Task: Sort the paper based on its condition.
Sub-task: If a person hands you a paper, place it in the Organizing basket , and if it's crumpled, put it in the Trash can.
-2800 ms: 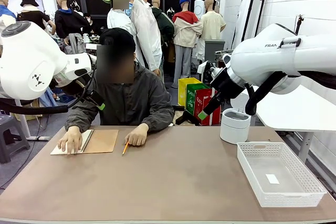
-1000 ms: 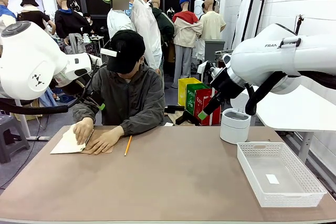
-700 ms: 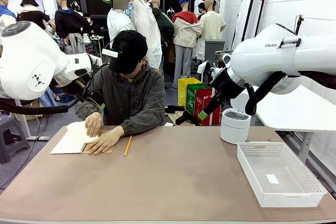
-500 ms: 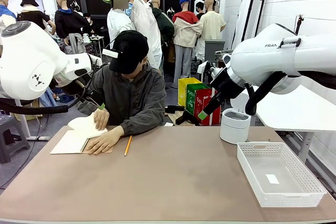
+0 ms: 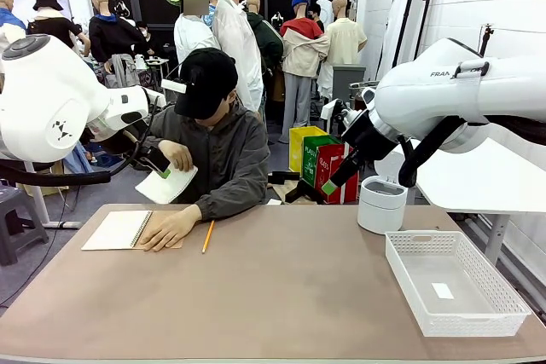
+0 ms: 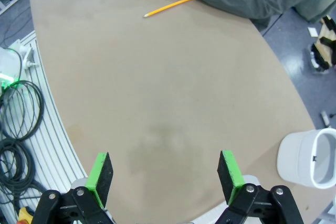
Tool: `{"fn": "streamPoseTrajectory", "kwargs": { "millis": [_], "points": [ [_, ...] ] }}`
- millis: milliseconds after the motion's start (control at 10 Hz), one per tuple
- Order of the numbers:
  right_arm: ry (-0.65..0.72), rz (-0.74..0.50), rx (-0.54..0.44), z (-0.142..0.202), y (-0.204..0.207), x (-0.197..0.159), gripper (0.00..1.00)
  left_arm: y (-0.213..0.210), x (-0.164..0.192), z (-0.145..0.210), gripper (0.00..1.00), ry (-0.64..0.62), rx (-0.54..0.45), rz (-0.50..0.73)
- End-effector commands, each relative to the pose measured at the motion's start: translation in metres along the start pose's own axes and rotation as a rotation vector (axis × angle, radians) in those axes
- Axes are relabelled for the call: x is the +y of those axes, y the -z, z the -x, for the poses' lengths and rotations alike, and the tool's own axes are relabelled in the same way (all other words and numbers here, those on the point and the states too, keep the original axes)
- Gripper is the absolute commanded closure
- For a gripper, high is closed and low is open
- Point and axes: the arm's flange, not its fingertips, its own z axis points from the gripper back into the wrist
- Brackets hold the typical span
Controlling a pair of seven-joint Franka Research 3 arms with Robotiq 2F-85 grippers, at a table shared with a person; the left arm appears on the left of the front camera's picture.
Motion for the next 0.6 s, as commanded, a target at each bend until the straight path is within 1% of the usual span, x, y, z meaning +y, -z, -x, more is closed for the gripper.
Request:
{"fn": "streamPoseTrajectory", "kwargs": {
  "millis": [0,500],
  "points": [
    [-0.002,0.002,0.001,-0.0003,-0.0004,-0.0001,0.0,-0.001,0.0012,-0.0001,0.0,-0.003,0.005,0.002],
    [-0.002,0.002,0.001,-0.0003,-0.0004,-0.0001,0.0,-0.001,0.0012,-0.0001,0.0,-0.003,0.005,0.002]
  ]
}}
